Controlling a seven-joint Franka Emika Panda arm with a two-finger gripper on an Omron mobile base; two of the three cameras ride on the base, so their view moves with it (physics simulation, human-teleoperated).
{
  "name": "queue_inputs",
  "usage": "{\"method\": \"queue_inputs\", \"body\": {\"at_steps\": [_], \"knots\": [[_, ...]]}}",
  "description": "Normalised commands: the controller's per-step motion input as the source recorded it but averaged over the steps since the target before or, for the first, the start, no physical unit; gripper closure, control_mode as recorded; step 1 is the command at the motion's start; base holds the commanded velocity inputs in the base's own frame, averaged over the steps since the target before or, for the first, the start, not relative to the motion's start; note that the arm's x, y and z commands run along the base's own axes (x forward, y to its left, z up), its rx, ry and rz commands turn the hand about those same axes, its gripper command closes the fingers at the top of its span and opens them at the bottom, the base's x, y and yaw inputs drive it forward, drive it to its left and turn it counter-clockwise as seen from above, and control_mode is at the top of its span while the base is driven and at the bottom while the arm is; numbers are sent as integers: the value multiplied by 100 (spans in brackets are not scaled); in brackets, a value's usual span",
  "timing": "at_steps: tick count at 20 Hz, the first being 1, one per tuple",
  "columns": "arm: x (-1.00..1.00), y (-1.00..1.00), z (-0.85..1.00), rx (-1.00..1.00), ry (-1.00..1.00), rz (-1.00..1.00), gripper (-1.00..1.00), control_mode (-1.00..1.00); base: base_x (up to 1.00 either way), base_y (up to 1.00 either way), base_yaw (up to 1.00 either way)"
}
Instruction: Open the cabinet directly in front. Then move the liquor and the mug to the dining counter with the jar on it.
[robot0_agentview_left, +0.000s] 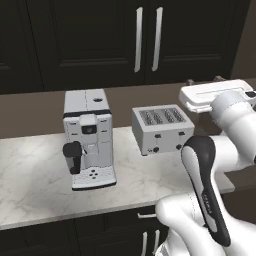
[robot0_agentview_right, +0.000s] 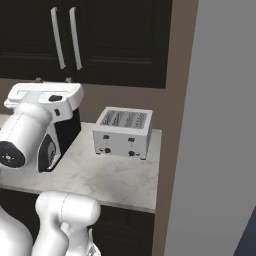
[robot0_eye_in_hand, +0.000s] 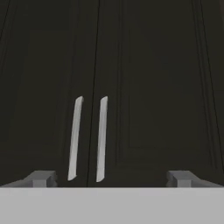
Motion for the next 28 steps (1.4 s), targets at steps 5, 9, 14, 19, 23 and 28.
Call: {"method": "queue_inputs", "body": {"at_steps": [5,9,14,19,23,28], "knots": [[45,32,15,0,0,0,-100,-100,0,0,0],[59,30,22,0,0,0,-100,-100,0,0,0],[72,16,20,0,0,0,-100,-100,0,0,0],[70,0,7,2,1,0,-100,-100,0,0,0],[77,-2,0,1,10,0,-100,-100,0,0,0],[86,0,0,0,15,0,-100,-100,0,0,0]]}}
